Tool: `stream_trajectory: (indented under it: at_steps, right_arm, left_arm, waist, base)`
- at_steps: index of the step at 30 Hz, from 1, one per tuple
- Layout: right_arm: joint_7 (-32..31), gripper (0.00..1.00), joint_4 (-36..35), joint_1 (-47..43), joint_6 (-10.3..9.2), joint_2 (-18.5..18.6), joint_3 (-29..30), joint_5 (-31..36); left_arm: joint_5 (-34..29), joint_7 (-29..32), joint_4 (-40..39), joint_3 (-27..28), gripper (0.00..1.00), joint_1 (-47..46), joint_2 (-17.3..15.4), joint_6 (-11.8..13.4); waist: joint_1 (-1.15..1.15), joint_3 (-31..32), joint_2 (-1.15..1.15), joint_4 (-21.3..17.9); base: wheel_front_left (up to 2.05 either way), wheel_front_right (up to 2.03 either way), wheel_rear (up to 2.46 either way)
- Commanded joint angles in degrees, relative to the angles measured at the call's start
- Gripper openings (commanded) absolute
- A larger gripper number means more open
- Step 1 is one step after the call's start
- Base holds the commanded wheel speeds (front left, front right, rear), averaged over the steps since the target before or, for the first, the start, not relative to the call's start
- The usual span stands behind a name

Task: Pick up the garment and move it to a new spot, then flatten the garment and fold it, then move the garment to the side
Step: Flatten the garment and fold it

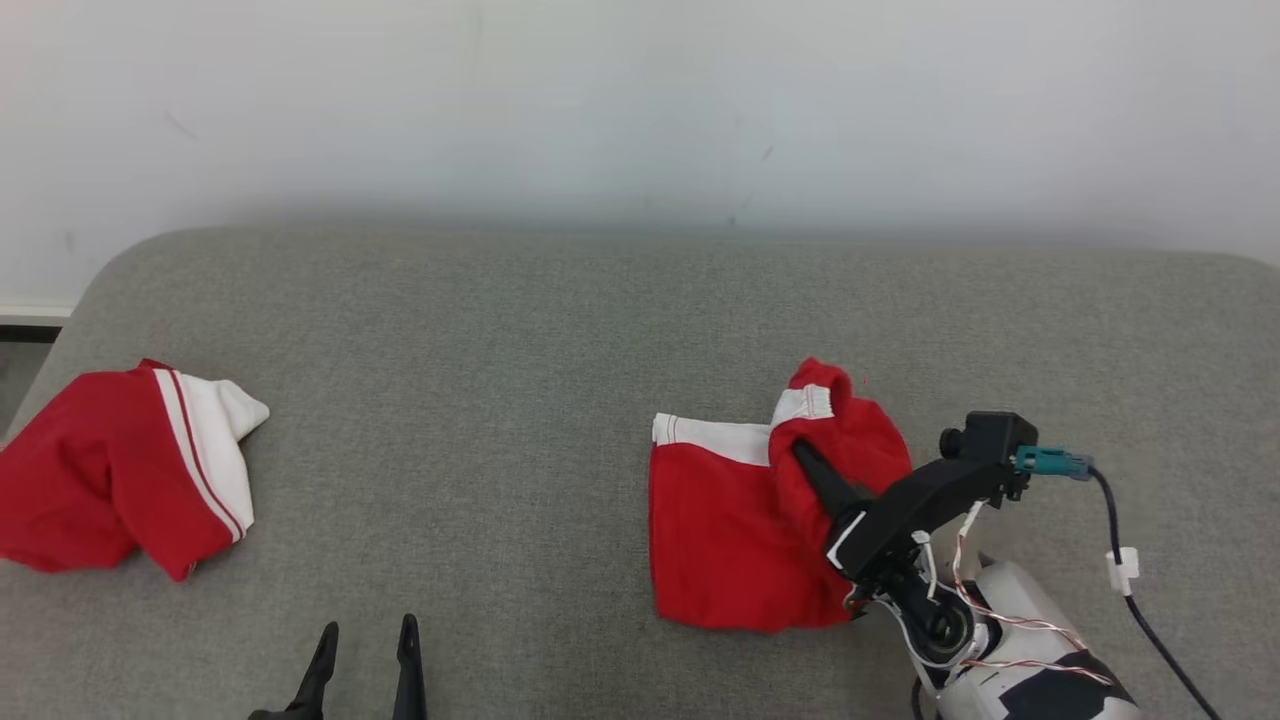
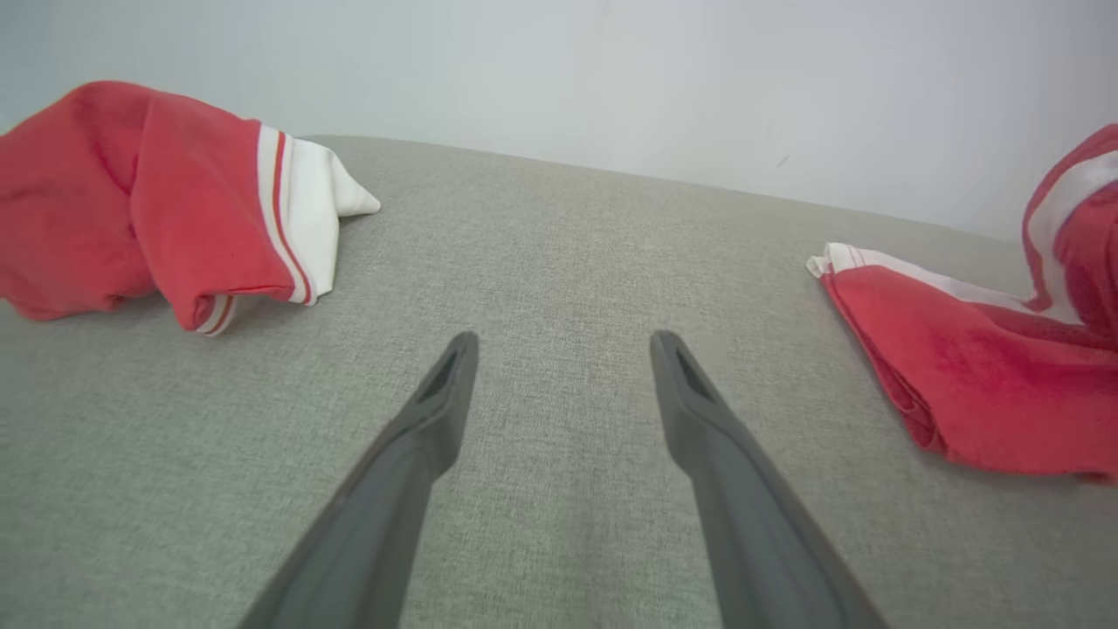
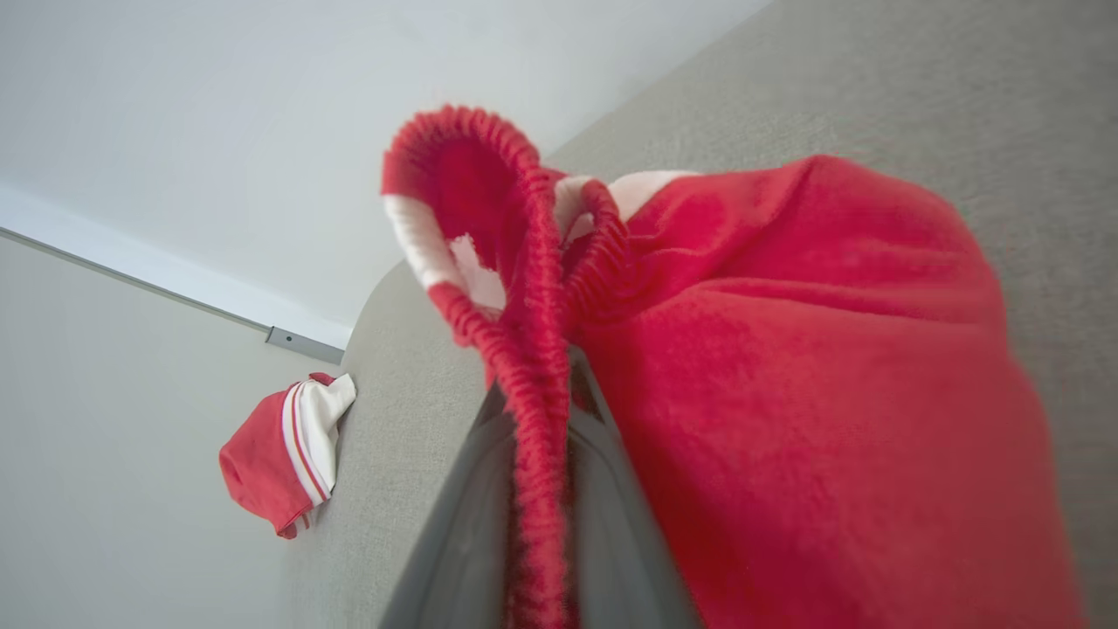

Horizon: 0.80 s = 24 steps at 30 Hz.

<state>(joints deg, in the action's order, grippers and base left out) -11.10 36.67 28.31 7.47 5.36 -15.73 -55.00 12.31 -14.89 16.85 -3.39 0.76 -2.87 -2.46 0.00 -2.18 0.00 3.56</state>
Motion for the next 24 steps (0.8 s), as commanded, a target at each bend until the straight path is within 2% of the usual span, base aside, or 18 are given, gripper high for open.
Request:
stream_trajectory:
  at_steps: [1,8,12,13,14,15,22,24]
  right_arm:
    - [0.21,0.0,0.97,0.58,0.06,-0.84,-0.28,-0.46]
    - [4.27,0.0,9.41,2.7,0.07,-2.41,-5.3,1.95]
    - [7.14,0.0,11.89,3.39,0.06,-2.52,-8.08,-1.04]
    - [8.29,0.33,12.27,3.54,0.07,-2.48,-8.67,-1.55]
    - [9.18,0.93,12.45,3.67,0.06,-2.46,-9.53,-1.95]
    - [9.76,1.0,12.59,3.51,0.06,-2.47,-10.29,-2.94]
    - [15.95,1.0,11.17,4.04,0.06,-2.33,-12.11,-4.42]
    - [19.71,1.0,9.54,3.47,0.06,0.01,-13.18,-2.44]
  left_arm:
    - [0.24,-0.3,0.25,-0.41,1.0,-1.04,-0.01,0.15]
    - [0.81,-0.3,0.79,-2.17,1.0,-1.31,0.0,0.43]
    - [0.76,-0.3,1.08,-2.32,1.0,-1.6,-0.01,0.43]
    - [0.76,-0.3,1.1,-2.19,1.0,-1.55,-0.01,0.49]
    - [0.73,-0.3,1.1,-2.05,1.0,-1.4,-0.01,0.56]
    - [0.7,-0.3,1.06,-1.88,1.0,-1.2,-0.01,0.64]
    - [0.12,-0.3,0.84,-0.91,1.0,0.4,-0.01,0.58]
    - [-0.01,-0.3,0.71,-0.66,1.0,0.74,-0.01,0.41]
  waist:
    - [0.0,-0.19,0.0,1.31]
    - [0.0,-0.01,0.0,4.02]
    - [0.0,-0.02,0.0,4.43]
    - [0.0,0.05,0.0,4.35]
    - [0.0,0.14,0.0,4.21]
    - [0.0,0.27,0.0,4.0]
    - [0.0,1.46,0.0,2.35]
    - [0.0,1.87,0.0,1.76]
  base:
    - [0.0,0.0,0.0]
    - [0.0,0.0,0.0]
    - [0.0,0.0,0.0]
    - [0.0,0.0,0.0]
    - [0.0,0.0,0.0]
    - [0.0,0.0,0.0]
    - [0.0,0.0,0.0]
    - [0.0,0.0,0.0]
